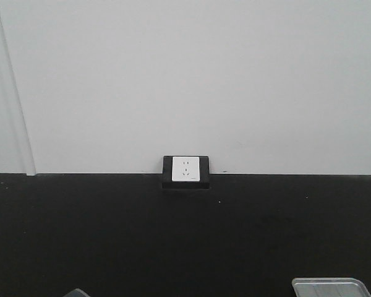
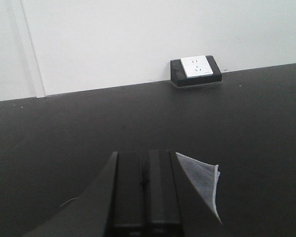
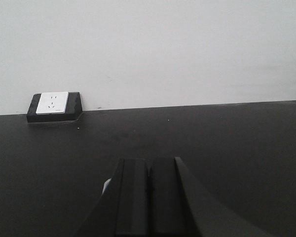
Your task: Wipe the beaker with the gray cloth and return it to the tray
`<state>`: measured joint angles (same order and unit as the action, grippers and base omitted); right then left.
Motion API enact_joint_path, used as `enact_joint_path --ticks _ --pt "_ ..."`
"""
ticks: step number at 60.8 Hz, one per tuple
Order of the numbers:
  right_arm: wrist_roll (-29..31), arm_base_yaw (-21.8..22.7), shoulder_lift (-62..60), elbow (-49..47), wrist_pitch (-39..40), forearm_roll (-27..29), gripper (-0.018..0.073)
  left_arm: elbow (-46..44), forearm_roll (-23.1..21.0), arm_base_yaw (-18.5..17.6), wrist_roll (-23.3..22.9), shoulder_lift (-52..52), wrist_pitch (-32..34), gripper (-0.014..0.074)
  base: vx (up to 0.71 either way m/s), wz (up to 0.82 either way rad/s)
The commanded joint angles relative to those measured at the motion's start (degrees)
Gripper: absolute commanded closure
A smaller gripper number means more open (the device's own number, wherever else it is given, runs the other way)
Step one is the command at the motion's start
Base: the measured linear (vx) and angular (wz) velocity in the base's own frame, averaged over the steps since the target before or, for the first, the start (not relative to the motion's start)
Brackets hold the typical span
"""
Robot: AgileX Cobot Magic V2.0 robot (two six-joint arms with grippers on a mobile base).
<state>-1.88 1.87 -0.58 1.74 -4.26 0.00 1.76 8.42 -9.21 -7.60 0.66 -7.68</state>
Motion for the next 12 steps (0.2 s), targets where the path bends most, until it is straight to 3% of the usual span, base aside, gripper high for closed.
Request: enact_joint_path --ticks 1,12 --pt "-0.1 0.34 0.01 0.83 4.62 0.0 0.0564 -0.44 -0.05 -0.05 -0.48 0.22 4.42 0.0602 0.0 0.0" --pt "-0.1 0.34 0.01 0.83 4.62 0.0 0.0564 -0.44 -0.05 -0.05 -0.48 0.22 4.42 0.0602 0.0 0.0"
